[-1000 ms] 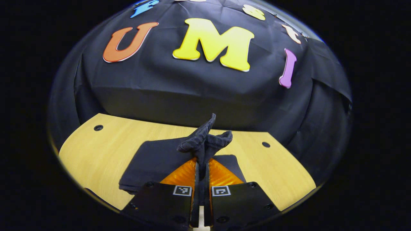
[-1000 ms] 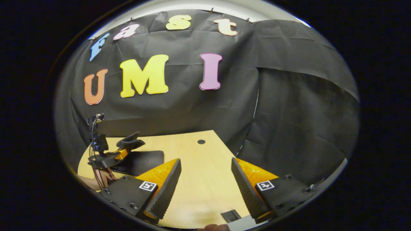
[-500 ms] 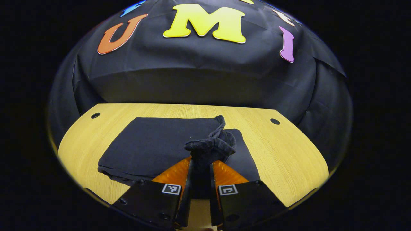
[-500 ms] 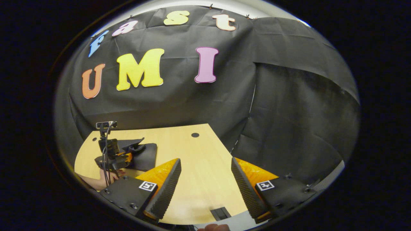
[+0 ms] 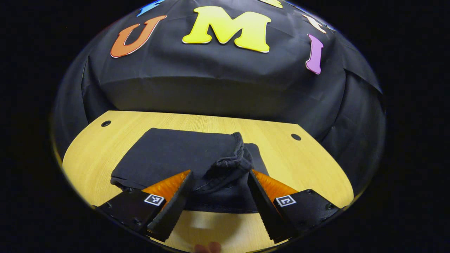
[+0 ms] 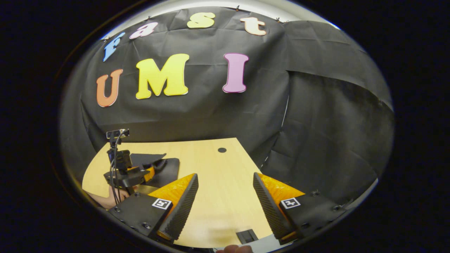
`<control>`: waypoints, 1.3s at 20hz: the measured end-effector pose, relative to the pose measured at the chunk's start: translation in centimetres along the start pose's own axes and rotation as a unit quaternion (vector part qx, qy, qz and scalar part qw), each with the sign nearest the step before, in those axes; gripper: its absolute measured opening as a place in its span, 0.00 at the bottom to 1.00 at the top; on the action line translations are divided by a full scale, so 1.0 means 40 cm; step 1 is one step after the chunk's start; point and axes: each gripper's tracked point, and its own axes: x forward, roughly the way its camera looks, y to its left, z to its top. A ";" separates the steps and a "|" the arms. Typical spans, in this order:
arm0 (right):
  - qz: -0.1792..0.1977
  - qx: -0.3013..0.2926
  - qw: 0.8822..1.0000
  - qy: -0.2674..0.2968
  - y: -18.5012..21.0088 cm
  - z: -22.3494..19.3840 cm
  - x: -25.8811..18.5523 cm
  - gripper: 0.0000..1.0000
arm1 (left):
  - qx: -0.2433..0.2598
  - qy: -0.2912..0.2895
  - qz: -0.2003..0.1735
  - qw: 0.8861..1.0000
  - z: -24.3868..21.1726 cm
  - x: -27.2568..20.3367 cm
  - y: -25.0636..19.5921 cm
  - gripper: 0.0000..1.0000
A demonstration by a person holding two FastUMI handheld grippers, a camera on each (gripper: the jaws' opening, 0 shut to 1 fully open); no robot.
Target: Grasp the waist and the cuffs of the jeans and fold them to make the two legs overlap; first hold the waist and fold one-third of the jeans toward the cuffs, then hold the cuffs and fold the remaining one-third in the same direction to finish folding.
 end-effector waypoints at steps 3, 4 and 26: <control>0.027 -0.002 1.000 -0.012 0.062 0.021 0.016 0.98 | 0.011 -0.022 -0.015 1.000 0.057 -0.074 -0.004 0.99; 0.039 -0.003 0.999 -0.019 0.091 0.033 0.020 0.94 | 0.013 -0.034 -0.015 0.999 0.089 -0.105 0.004 0.99; 0.175 -0.049 0.971 -0.155 0.583 0.224 0.025 0.94 | 0.022 -0.237 0.090 0.967 0.518 -0.686 0.337 0.98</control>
